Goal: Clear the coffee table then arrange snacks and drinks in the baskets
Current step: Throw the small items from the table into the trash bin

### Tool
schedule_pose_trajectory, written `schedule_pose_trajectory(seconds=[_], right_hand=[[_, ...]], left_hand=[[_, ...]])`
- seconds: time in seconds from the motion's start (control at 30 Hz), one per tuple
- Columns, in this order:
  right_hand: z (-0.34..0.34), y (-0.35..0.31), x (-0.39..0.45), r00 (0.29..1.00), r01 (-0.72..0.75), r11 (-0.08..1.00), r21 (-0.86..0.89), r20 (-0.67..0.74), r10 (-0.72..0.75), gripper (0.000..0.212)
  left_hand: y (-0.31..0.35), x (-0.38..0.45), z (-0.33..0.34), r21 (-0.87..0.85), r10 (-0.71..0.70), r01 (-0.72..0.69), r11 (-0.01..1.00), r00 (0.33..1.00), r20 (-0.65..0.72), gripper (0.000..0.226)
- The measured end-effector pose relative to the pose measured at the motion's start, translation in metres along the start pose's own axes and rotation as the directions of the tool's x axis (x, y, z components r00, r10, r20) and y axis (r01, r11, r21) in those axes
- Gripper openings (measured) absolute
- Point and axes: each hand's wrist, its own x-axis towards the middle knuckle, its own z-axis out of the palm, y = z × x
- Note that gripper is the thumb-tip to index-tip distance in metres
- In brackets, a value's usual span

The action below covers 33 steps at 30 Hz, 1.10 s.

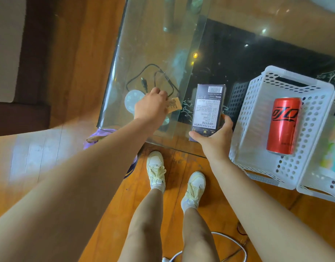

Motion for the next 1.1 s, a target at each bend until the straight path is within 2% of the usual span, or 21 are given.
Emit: schedule_pose_trajectory(seconds=[0.07, 0.13, 0.23, 0.3, 0.37, 0.47, 0.53, 0.63, 0.7, 0.83, 1.0, 1.1], right_hand=[[0.001, 0.000, -0.009, 0.999, 0.006, 1.000, 0.022, 0.048, -0.007, 0.103], [0.001, -0.001, -0.020, 0.995, 0.028, 0.998, 0.057, 0.096, -0.033, 0.101], [0.006, -0.002, -0.040, 0.968, 0.083, 0.992, 0.099, 0.229, -0.104, 0.093], [0.012, -0.004, -0.055, 0.927, 0.106, 0.987, 0.123, 0.346, -0.143, 0.090], [0.022, -0.006, -0.072, 0.872, 0.161, 0.980, 0.115, 0.448, -0.196, 0.088], [0.039, -0.006, -0.093, 0.780, 0.182, 0.980, 0.078, 0.595, -0.193, 0.083], [0.054, -0.002, -0.104, 0.731, 0.158, 0.987, 0.035, 0.668, -0.141, 0.079], [0.078, 0.009, -0.114, 0.669, 0.105, 0.994, -0.028, 0.742, -0.050, 0.071], [0.098, 0.014, -0.120, 0.642, 0.060, 0.994, -0.087, 0.766, 0.028, 0.059], [0.133, 0.021, -0.120, 0.669, 0.044, 0.987, -0.156, 0.738, 0.087, 0.045], [0.157, 0.022, -0.112, 0.640, 0.128, 0.957, -0.260, 0.759, 0.121, 0.067], [0.152, 0.023, -0.107, 0.632, 0.097, 0.948, -0.304, 0.754, 0.177, 0.067]], left_hand=[[-0.011, -0.019, 0.003, -0.132, -0.053, 0.048, 0.990, 0.998, -0.036, 0.022], [-0.024, -0.044, 0.008, -0.276, -0.164, 0.145, 0.950, 0.985, -0.048, 0.018], [-0.047, -0.090, 0.018, -0.522, -0.364, 0.301, 0.798, 0.931, -0.020, 0.017], [-0.061, -0.122, 0.027, -0.630, -0.456, 0.348, 0.694, 0.890, -0.011, 0.014], [-0.077, -0.152, 0.039, -0.748, -0.549, 0.391, 0.537, 0.835, 0.043, 0.012], [-0.100, -0.182, 0.060, -0.872, -0.676, 0.440, 0.213, 0.711, 0.194, 0.015], [-0.116, -0.195, 0.076, -0.880, -0.726, 0.468, 0.085, 0.633, 0.267, 0.022], [-0.134, -0.204, 0.098, -0.864, -0.751, 0.502, -0.043, 0.554, 0.359, 0.024], [-0.145, -0.207, 0.111, -0.849, -0.759, 0.521, -0.086, 0.518, 0.394, 0.022], [-0.163, -0.202, 0.127, -0.834, -0.767, 0.538, -0.125, 0.481, 0.425, 0.031], [-0.176, -0.196, 0.129, -0.837, -0.765, 0.543, -0.065, 0.512, 0.392, 0.063], [-0.177, -0.201, 0.126, -0.812, -0.742, 0.578, -0.079, 0.510, 0.435, 0.067]])
